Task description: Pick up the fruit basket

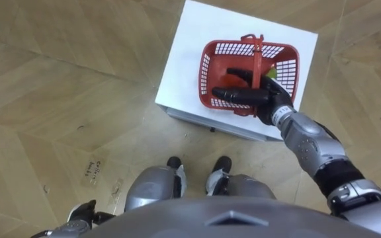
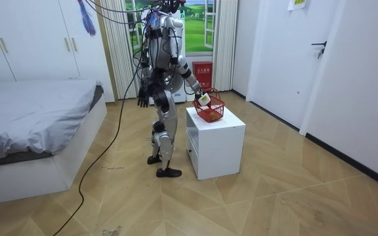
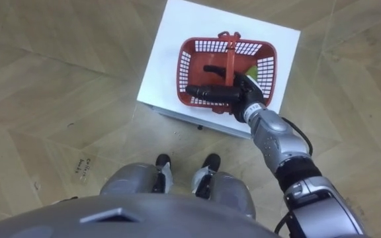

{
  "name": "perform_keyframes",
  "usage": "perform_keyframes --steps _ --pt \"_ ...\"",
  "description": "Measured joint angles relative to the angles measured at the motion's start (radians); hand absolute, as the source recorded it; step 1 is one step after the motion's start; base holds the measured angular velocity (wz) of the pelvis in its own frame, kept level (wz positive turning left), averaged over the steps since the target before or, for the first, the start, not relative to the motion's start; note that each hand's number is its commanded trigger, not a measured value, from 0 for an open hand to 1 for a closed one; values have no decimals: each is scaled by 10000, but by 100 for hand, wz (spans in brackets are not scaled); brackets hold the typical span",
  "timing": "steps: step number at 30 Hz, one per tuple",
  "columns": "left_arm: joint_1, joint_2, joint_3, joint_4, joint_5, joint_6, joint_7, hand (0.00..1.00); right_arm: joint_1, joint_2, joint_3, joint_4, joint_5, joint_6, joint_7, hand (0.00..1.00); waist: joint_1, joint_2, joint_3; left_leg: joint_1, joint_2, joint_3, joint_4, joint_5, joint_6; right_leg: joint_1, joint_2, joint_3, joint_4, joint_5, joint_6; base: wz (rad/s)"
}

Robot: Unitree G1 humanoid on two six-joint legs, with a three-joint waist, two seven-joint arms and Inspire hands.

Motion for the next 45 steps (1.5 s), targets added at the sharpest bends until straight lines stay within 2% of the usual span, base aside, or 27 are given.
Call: perform_keyframes --steps 12,22,27,36,38,39,43,45 --pt "0 4 -170 126 4 -2 -90 0 4 1 3 7 -3 0 -3 0 3 -9 6 110 29 127 -31 3 3 83 3 23 -16 -3 4 0" --pt "-1 4 -167 109 29 -44 -195 0 137 56 -2 -83 -83 0 -47 0 -18 -126 77 237 38 245 -60 3 4 222 -2 11 -23 -39 16 1" --pt "0 3 -146 103 38 -129 -176 0 142 54 -21 -177 -102 -3 -135 0 -9 -165 79 369 41 280 -70 3 4 312 -8 43 -12 -41 18 -1" --pt "0 1 -114 54 21 -118 -217 0 358 -123 -264 -866 -250 24 -154 0 -243 -245 15 747 23 427 -256 4 7 544 1 264 11 -62 53 -5" --pt "2 2 -68 94 28 -110 -211 0 558 -125 -396 -1120 -181 24 -157 0 -254 -308 -19 930 30 559 -358 3 7 576 47 499 46 -63 53 -20" --pt "3 1 -58 107 23 -110 -211 0 615 -132 -402 -1193 -113 26 -184 0 -266 -318 -15 980 33 564 -368 3 8 619 48 503 43 -65 54 -15" --pt "7 28 64 93 22 -107 -193 0 826 -131 -514 -1647 237 83 -401 0 -461 -516 -105 1175 46 679 -458 2 7 735 69 571 33 -106 59 -6" --pt "10 27 64 94 22 -102 -202 0 858 -124 -697 -1785 300 121 -462 0 -572 -584 -117 1320 49 725 -519 0 8 844 77 604 12 -106 59 -4"
